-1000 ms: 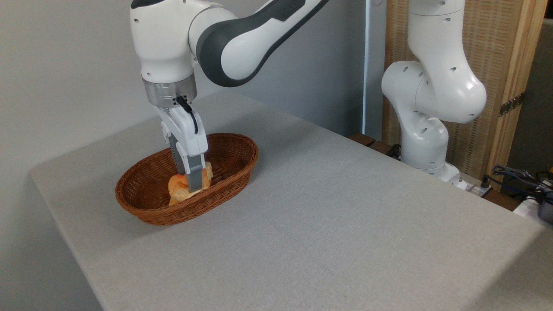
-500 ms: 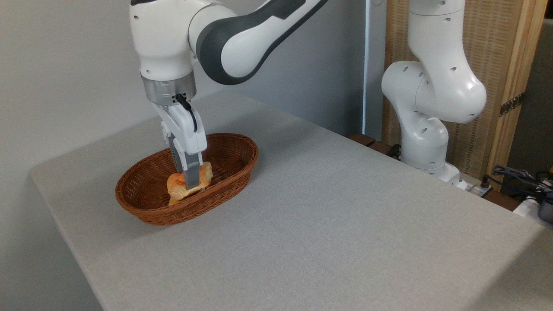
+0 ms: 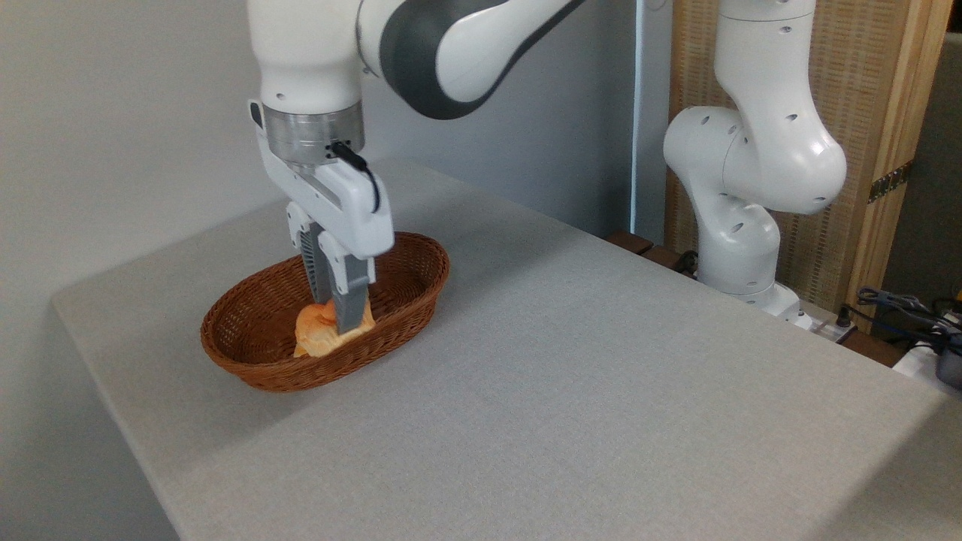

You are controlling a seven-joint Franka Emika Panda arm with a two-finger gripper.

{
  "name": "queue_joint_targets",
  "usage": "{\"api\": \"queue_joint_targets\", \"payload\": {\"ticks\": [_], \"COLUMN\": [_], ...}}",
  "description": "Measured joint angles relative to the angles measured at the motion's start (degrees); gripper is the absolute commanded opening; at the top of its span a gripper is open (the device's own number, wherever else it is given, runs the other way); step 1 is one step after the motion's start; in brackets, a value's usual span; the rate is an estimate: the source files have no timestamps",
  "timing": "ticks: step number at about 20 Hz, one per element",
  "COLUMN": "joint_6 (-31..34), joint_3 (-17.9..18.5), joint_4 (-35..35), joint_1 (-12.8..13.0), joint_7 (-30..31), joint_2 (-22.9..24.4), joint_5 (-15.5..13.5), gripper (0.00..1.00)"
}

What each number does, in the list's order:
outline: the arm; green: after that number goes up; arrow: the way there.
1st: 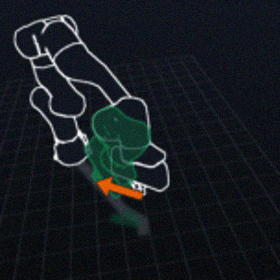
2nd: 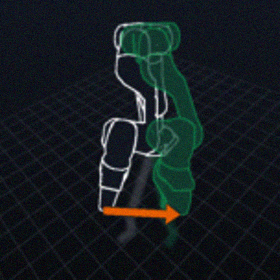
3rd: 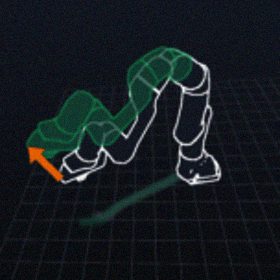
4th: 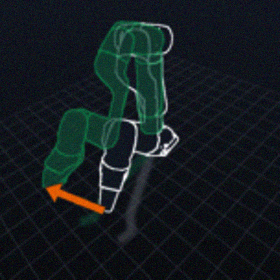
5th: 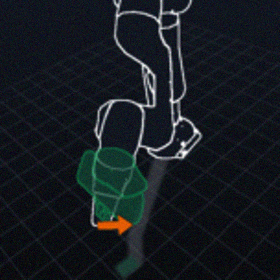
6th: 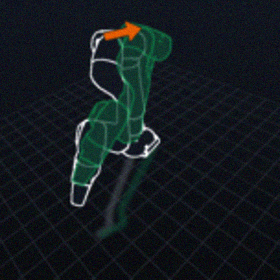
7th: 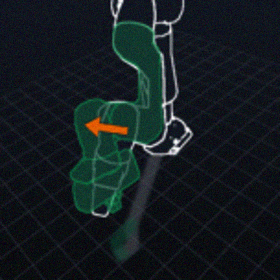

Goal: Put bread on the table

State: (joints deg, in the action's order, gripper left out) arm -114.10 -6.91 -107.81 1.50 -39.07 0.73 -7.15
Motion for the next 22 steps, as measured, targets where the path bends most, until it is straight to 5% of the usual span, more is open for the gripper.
{"api": "queue_joint_targets", "payload": {"ticks": [4,7,13,22], "joint_6": [0.4,1.6,3.5,3.6], "joint_3": [3.2,4.4,5.3,5.4], "joint_4": [-0.1,-0.4,-0.7,-0.7], "joint_1": [-0.2,-0.2,-0.3,-0.4], "joint_7": [-0.1,-0.2,-0.3,-0.4], "joint_2": [0.0,-0.5,-2.8,-3.2], "joint_5": [0.0,0.0,2.9,3.4], "gripper": [0.46,0.87,1.00,1.00]}}
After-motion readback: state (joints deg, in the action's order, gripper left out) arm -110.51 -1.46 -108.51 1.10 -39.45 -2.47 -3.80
